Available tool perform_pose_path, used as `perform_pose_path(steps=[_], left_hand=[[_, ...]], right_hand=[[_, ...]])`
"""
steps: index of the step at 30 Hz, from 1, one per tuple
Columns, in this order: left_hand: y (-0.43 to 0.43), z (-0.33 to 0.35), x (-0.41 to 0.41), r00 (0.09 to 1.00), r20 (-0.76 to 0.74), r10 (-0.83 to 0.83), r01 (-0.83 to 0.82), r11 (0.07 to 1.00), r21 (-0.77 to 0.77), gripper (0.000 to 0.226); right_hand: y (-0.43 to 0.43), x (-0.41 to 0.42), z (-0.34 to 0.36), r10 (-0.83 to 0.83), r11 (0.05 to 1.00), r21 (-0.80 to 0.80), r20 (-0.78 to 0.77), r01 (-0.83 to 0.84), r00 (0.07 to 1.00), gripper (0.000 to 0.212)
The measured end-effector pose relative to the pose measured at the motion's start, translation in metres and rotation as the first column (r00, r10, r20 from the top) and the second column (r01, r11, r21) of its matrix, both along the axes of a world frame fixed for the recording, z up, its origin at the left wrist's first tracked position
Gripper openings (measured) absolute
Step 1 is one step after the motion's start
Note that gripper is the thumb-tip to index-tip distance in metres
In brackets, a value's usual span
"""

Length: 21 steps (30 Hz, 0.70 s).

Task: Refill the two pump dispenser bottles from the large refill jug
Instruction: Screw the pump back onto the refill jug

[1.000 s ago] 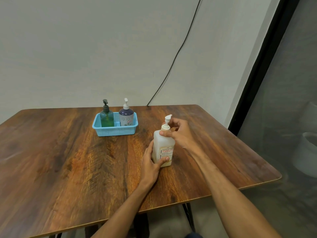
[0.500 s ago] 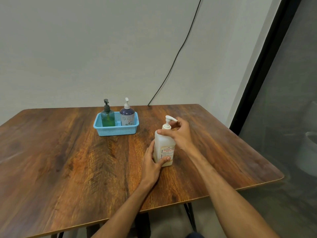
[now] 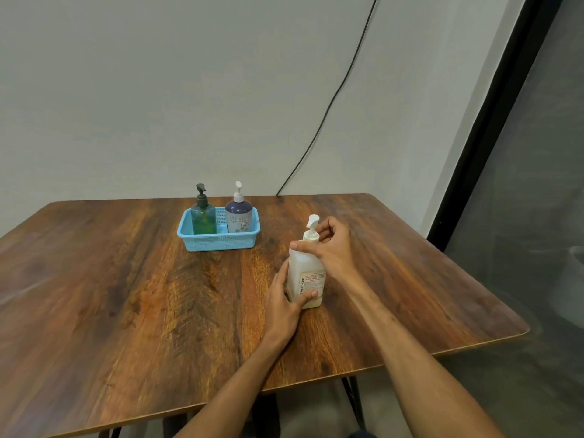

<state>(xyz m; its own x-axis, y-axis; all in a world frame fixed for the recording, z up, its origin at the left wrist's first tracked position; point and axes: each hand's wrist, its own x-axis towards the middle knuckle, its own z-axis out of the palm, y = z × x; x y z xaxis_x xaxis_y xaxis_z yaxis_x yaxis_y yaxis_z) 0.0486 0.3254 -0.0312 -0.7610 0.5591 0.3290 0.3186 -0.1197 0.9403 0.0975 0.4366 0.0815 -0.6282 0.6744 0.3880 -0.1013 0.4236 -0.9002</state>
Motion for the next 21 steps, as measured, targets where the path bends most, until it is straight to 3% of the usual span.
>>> perform_pose_path(steps=[5,10,14,17,21], left_hand=[[0.001,0.000,0.000,1.000,0.027,-0.013,0.013,1.000,0.009,0.083],[0.001,0.002,0.001,1.000,0.017,-0.006,0.006,1.000,0.002,0.081],[0.000,0.003,0.001,1.000,0.025,0.000,0.000,1.000,0.011,0.082],[0.001,0.001,0.000,1.000,0.029,-0.005,0.005,1.000,0.012,0.084],[0.002,0.000,-0.001,0.999,0.024,-0.021,0.021,1.000,0.014,0.082]], right_hand=[[0.016,0.012,0.008,0.157,0.987,0.003,0.104,-0.158,0.982,0.035],[0.002,0.006,0.003,-0.007,1.000,0.013,0.012,0.006,1.000,0.042],[0.006,0.004,0.000,0.053,0.998,0.016,0.033,-0.053,0.998,0.050],[0.010,0.007,0.000,0.106,0.994,0.007,0.073,-0.107,0.992,0.040],[0.007,0.004,0.001,0.014,1.000,-0.008,0.032,-0.014,0.999,0.028]])
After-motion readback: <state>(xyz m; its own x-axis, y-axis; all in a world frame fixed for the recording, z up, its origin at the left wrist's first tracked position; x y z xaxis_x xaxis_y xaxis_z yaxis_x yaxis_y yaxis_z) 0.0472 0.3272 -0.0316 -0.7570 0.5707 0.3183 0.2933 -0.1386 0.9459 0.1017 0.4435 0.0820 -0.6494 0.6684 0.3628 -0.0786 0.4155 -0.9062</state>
